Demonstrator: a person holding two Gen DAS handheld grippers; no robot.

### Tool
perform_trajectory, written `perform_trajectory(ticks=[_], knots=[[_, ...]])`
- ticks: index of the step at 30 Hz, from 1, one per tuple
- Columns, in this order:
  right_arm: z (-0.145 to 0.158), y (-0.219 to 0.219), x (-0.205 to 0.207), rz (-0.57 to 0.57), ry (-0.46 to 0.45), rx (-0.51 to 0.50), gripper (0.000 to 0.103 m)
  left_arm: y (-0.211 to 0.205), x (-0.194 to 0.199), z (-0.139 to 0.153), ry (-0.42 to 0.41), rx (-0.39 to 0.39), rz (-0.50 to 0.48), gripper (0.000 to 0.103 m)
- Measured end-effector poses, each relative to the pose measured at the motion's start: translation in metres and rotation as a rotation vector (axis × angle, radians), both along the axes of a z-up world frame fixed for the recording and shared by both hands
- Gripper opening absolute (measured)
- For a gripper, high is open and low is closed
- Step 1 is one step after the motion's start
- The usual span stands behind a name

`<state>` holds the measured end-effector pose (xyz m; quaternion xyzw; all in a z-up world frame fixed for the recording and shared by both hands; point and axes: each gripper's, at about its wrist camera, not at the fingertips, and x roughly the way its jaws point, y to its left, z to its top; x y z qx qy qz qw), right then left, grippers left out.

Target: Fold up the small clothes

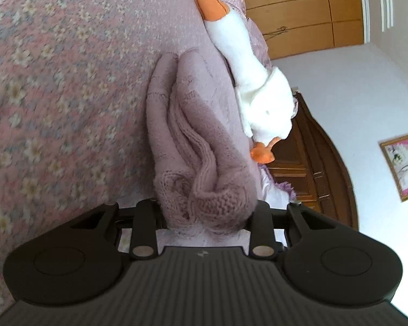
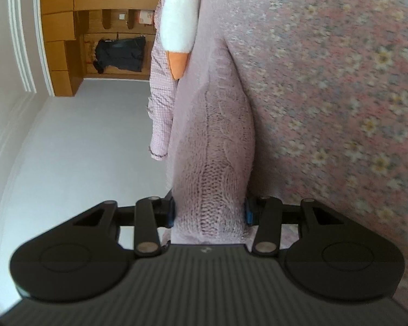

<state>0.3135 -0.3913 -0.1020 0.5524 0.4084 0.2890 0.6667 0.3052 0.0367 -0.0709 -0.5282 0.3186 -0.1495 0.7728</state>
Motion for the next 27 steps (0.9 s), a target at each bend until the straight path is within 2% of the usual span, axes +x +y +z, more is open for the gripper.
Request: perform_trajectory(ticks=[9,19,27], knots=[[-0.002,-0.003,-0.017,0.013,-0.016,-0.035,0.047,-0.003,-0.018,0.000,-0.018,0.060,-0.017,0.036],[-0.004,-0.006,-0.043,0.003,-0.019,-0.040,0.047,-0.001,-0.046,-0.007,-0.024,0.033,-0.015,0.036],[-0.007,-0.009,-0.043,0.015,-0.031,-0.031,0.050,-0.004,-0.041,-0.005,-0.036,0.052,-0.032,0.038]])
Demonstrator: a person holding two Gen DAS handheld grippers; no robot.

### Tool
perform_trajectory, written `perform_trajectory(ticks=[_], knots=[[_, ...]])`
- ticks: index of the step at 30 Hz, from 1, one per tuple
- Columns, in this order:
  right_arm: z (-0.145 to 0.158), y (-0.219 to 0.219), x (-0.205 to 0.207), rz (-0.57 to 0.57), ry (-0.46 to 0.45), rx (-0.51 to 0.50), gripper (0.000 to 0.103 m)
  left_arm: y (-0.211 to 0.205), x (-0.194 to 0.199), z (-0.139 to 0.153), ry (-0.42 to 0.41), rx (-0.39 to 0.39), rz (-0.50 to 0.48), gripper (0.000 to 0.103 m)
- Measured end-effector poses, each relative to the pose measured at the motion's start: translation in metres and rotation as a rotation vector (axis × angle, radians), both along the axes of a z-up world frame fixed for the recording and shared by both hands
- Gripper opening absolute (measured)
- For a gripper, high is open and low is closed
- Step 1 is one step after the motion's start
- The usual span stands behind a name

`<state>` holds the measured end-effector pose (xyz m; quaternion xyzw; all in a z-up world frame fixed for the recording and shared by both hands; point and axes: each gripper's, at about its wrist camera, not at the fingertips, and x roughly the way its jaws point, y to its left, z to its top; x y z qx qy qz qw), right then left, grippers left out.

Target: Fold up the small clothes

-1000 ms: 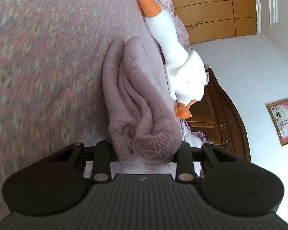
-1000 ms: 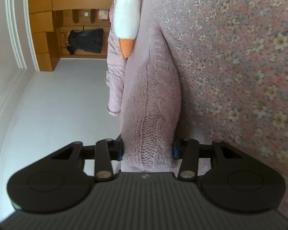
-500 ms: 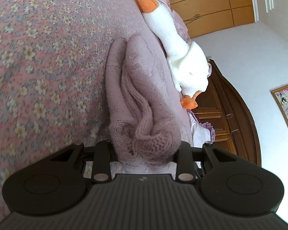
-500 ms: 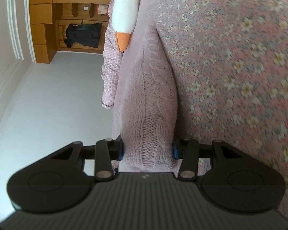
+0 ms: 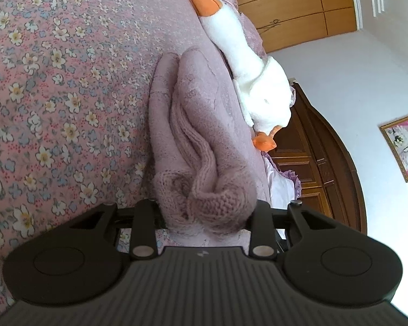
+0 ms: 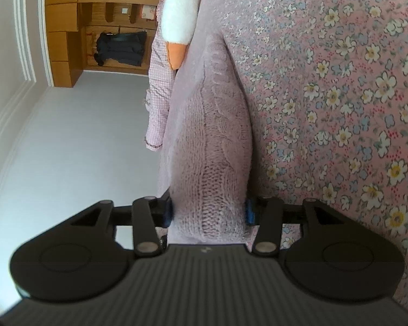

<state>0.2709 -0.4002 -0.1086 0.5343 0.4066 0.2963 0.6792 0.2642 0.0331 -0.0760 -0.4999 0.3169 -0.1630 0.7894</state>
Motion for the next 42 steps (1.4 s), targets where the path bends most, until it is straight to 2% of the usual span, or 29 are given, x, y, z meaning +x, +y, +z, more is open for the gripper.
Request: perform_trajectory(ticks=[4,11,15,18,20,22,24,26,28,29,32,34,38,41,42], knots=[[0.000,-0.004,-0.003,0.007,-0.017,0.005,0.051,-0.006,-0.003,0.007,-0.013,0.055,-0.011,0.048],[0.001,-0.022,-0.035,-0.039,-0.005,0.010,0.051,0.003,-0.035,0.021,0.006,0.081,-0.031,0.067],[0.004,-0.031,-0.058,-0.049,-0.009,-0.017,0.051,0.012,-0.064,0.037,0.016,0.141,-0.020,0.085],[0.004,-0.037,-0.075,-0.058,-0.007,-0.016,0.051,0.013,-0.089,0.053,-0.001,0.237,-0.001,0.094],[0.002,-0.041,-0.087,-0.063,-0.004,-0.013,0.051,0.012,-0.103,0.061,-0.019,0.296,-0.005,0.096],[0.001,-0.044,-0.098,-0.063,-0.011,-0.023,0.051,0.007,-0.117,0.069,-0.060,0.393,-0.030,0.097],[0.003,-0.048,-0.106,-0.071,-0.028,-0.037,0.054,-0.002,-0.130,0.080,-0.122,0.528,-0.027,0.097],[0.010,-0.051,-0.116,-0.108,-0.081,-0.066,0.062,-0.014,-0.138,0.093,-0.198,0.661,-0.020,0.098],[0.020,-0.053,-0.125,-0.190,-0.149,-0.087,0.080,-0.027,-0.143,0.106,-0.274,0.783,-0.027,0.100],[0.024,-0.053,-0.127,-0.213,-0.167,-0.089,0.084,-0.033,-0.143,0.111,-0.301,0.823,-0.030,0.100],[0.044,-0.053,-0.124,-0.242,-0.277,-0.141,0.086,-0.044,-0.137,0.128,-0.365,0.868,-0.045,0.101],[0.059,-0.048,-0.124,-0.291,-0.392,-0.218,0.086,-0.051,-0.127,0.137,-0.402,0.881,-0.050,0.103],[0.084,-0.032,-0.123,-0.332,-0.674,-0.424,0.086,-0.067,-0.103,0.147,-0.477,0.909,-0.092,0.103],[0.092,-0.013,-0.123,-0.321,-0.873,-0.617,0.086,-0.074,-0.090,0.146,-0.529,0.944,-0.033,0.103],[0.092,-0.010,-0.122,-0.324,-0.909,-0.655,0.085,-0.075,-0.085,0.143,-0.530,0.964,-0.020,0.103]])
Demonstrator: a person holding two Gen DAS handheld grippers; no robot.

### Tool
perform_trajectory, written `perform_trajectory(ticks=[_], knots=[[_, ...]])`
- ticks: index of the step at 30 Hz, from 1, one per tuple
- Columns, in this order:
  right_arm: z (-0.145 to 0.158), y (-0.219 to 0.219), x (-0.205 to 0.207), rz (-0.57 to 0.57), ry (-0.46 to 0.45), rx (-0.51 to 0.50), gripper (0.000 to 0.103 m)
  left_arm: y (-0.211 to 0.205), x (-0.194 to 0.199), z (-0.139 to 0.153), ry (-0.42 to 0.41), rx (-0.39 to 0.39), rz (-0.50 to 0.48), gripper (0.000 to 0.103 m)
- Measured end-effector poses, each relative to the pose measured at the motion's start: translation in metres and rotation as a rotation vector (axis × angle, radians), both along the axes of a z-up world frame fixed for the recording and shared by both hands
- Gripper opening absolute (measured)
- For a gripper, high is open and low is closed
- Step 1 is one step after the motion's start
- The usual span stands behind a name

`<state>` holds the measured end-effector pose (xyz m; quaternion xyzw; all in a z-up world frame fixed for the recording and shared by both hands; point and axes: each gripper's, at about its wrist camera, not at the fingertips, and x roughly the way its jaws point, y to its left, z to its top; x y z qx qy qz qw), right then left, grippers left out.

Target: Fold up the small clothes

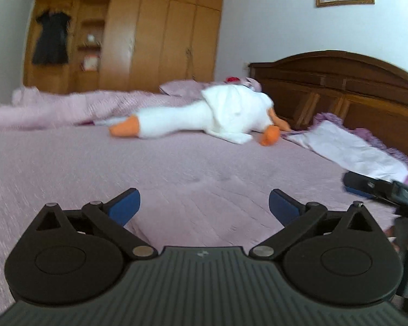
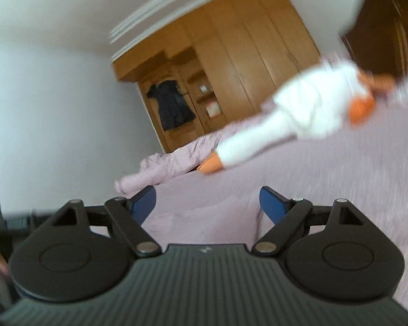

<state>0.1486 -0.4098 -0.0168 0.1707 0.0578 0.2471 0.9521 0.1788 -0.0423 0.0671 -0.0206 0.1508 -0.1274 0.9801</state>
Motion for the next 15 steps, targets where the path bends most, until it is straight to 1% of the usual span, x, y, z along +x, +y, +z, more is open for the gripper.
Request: perform_trajectory(ticks=[1,2,3,4,5,6,8,12,13,15], knots=[[-0.002,0.005,-0.002,-0.035,-0.040,-0.055,0.085,-0.002,0.005,-0.004,-0.005,0.015,0.008,0.103],[-0.003,0.011,-0.004,-0.092,-0.085,-0.115,0.085,-0.004,0.009,-0.009,-0.013,0.024,0.010,0.103],[-0.006,0.022,-0.011,-0.154,-0.149,-0.202,0.087,-0.005,0.013,-0.014,-0.021,0.032,0.002,0.103],[-0.010,0.031,-0.016,-0.195,-0.204,-0.285,0.092,-0.005,0.015,-0.020,-0.024,0.038,-0.008,0.103],[-0.012,0.037,-0.017,-0.195,-0.235,-0.333,0.096,-0.006,0.018,-0.027,-0.024,0.036,-0.018,0.103],[-0.015,0.040,-0.018,-0.176,-0.243,-0.341,0.103,-0.008,0.021,-0.034,-0.019,0.028,-0.028,0.103],[-0.018,0.041,-0.012,-0.147,-0.220,-0.336,0.103,-0.010,0.027,-0.048,-0.007,0.016,-0.044,0.103],[-0.032,0.047,0.001,-0.113,-0.164,-0.379,0.103,-0.019,0.035,-0.077,-0.006,0.083,-0.066,0.103],[-0.032,0.047,0.004,-0.096,-0.153,-0.384,0.103,-0.022,0.036,-0.083,0.004,0.102,-0.079,0.103],[-0.031,0.052,0.005,-0.072,-0.138,-0.378,0.103,-0.024,0.038,-0.095,0.013,0.117,-0.083,0.103]])
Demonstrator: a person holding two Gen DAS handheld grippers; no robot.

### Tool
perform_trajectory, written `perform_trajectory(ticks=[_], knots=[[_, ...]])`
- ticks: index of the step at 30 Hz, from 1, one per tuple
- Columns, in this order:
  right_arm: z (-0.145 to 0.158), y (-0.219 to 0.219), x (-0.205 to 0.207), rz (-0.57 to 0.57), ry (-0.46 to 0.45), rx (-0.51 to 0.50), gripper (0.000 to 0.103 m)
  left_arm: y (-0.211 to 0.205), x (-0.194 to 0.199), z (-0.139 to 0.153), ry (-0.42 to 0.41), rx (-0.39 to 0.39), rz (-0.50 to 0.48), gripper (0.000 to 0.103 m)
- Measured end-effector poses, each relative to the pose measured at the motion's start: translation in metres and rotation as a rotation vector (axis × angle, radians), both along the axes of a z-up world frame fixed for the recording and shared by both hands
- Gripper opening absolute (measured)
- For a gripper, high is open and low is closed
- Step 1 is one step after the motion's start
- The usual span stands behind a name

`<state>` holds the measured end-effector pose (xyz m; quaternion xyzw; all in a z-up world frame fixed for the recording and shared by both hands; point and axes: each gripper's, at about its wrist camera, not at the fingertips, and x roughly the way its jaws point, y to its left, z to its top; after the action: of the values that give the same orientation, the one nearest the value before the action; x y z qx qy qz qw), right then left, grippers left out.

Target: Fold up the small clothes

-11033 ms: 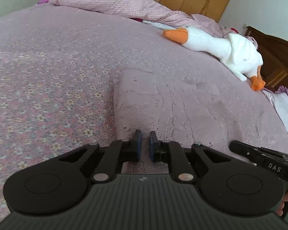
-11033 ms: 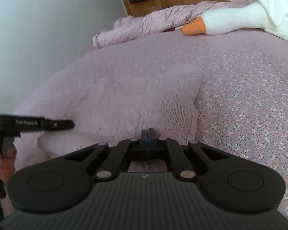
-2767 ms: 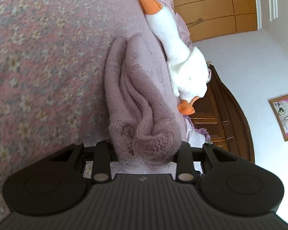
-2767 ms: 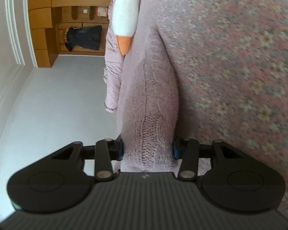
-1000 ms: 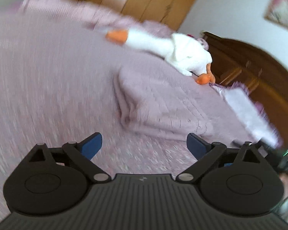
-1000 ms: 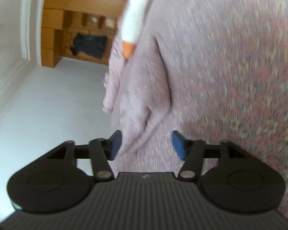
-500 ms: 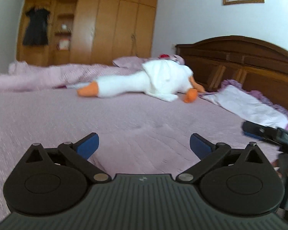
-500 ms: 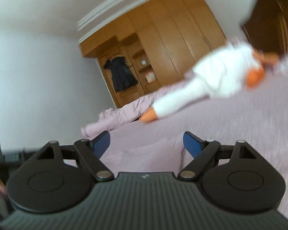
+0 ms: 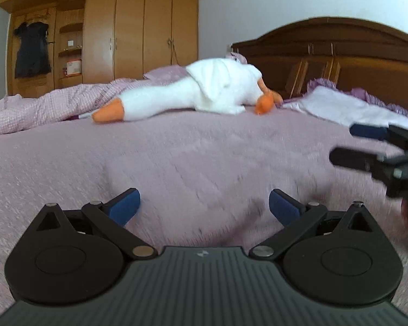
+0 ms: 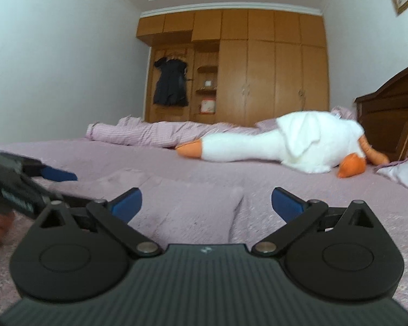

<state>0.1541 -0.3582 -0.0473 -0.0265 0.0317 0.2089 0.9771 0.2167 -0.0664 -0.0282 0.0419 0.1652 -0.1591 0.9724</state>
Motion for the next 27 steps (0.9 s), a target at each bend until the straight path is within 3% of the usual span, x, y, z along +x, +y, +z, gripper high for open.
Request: perform_trajectory(ticks=[8,27], knots=[[-0.005,0.010,-0.005,0.050,0.101,0.002,0.103,0.005,0.009,-0.007,0.038,-0.038,0.018,0.103],[-0.002,0.013,-0.004,0.063,0.122,-0.001,0.103,0.009,0.014,-0.009,0.077,-0.067,0.034,0.103]])
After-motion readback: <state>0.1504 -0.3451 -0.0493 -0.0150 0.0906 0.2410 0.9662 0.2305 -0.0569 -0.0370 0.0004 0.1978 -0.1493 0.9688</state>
